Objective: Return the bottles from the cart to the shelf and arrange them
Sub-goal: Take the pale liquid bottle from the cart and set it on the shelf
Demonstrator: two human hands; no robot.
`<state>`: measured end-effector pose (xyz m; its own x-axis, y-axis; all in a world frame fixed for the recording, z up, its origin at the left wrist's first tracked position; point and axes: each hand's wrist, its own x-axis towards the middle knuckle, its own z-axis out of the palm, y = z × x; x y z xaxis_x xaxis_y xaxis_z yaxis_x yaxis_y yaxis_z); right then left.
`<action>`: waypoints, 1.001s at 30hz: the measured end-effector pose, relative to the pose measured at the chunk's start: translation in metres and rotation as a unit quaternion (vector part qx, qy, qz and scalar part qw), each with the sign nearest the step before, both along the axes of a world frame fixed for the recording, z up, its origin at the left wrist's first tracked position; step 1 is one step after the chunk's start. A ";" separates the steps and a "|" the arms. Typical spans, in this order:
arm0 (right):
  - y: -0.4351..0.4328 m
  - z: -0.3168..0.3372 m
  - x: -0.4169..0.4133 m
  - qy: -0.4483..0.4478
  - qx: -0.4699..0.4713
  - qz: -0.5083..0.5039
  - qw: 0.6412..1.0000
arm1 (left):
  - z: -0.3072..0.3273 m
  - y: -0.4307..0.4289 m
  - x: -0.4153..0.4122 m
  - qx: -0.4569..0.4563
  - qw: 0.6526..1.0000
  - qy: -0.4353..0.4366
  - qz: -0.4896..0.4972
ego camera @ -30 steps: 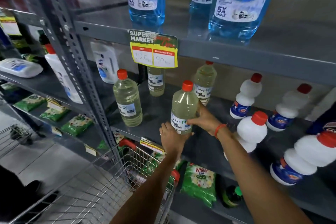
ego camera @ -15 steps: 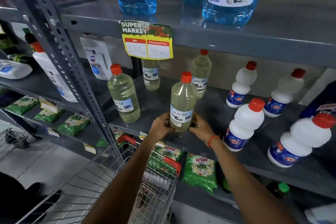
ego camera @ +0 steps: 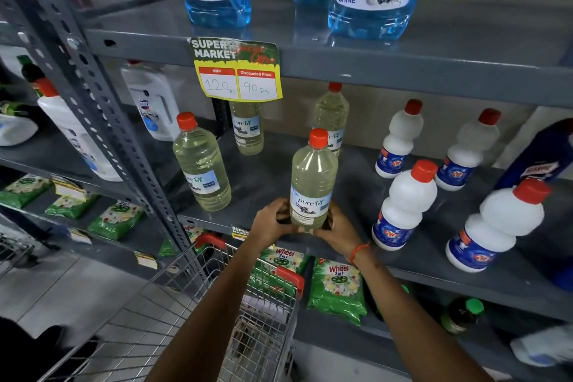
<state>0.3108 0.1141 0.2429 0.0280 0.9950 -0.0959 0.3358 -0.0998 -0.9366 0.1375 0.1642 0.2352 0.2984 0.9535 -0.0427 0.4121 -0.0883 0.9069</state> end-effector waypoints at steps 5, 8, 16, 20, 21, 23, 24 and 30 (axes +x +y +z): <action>0.004 -0.006 0.000 -0.012 -0.003 -0.006 1.000 | 0.000 -0.002 0.001 0.003 1.000 -0.005 0.001; 0.000 0.000 -0.003 -0.022 0.001 -0.014 1.000 | 0.001 -0.003 0.001 0.005 1.000 -0.006 0.001; 0.001 -0.001 -0.008 -0.034 0.013 -0.030 0.999 | 0.000 -0.001 -0.001 -0.009 1.000 -0.013 -0.012; 0.003 -0.002 -0.009 -0.038 0.013 -0.034 0.999 | 0.003 -0.001 -0.002 -0.007 1.000 -0.008 -0.019; 0.002 -0.002 -0.010 -0.041 0.009 -0.035 0.998 | 0.004 -0.001 -0.003 -0.008 1.000 -0.008 -0.021; 0.000 -0.003 -0.014 -0.035 0.016 -0.053 0.998 | 0.009 -0.006 -0.006 -0.012 0.999 -0.013 -0.033; -0.004 -0.002 -0.019 -0.035 0.031 -0.077 0.996 | 0.012 -0.010 -0.009 0.000 0.999 -0.007 -0.037; -0.050 0.030 -0.090 -0.050 0.290 -0.219 0.930 | 0.029 -0.052 -0.051 0.175 0.974 0.013 0.145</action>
<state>0.2212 0.0638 0.2728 0.4225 0.7700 0.4781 0.4704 0.2646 -0.8418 0.0867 0.1121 0.2638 0.0183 0.9549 0.2963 0.4880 -0.2672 0.8310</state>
